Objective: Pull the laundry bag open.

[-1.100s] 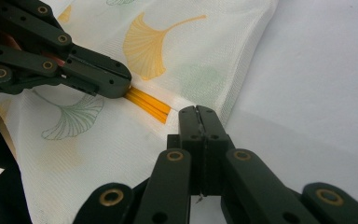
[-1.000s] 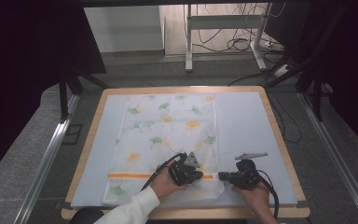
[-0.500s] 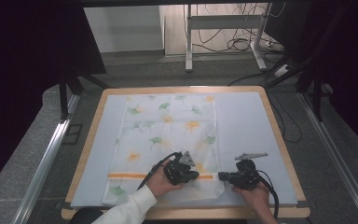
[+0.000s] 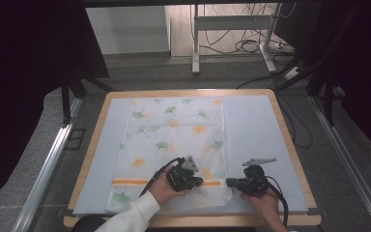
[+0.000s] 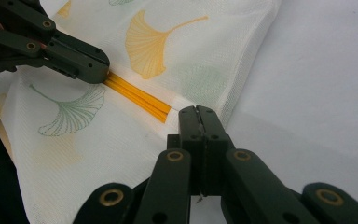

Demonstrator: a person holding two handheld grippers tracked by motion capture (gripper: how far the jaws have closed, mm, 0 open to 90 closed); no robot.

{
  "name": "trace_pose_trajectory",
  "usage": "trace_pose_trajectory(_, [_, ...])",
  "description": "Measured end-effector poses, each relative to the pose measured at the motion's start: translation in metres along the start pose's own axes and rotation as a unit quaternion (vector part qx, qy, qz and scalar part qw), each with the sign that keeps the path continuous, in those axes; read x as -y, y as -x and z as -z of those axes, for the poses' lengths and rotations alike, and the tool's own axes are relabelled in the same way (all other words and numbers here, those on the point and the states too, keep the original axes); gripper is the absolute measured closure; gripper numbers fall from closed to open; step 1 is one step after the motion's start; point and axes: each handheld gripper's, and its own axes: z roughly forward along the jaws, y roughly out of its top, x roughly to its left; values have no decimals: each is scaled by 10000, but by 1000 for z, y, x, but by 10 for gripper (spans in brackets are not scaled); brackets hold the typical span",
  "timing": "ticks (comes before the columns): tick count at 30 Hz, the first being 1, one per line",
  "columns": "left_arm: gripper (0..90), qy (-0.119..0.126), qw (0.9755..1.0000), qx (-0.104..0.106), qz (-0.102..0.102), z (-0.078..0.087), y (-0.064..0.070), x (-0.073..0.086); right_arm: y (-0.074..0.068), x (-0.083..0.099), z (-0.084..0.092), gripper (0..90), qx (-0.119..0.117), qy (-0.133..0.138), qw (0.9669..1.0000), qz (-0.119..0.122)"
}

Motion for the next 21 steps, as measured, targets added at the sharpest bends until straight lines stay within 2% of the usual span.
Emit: trace_pose_trajectory(21, [900,-113,9999,28,65,7,-5,5,0,0,-1,895,-13,-5,10000,-2])
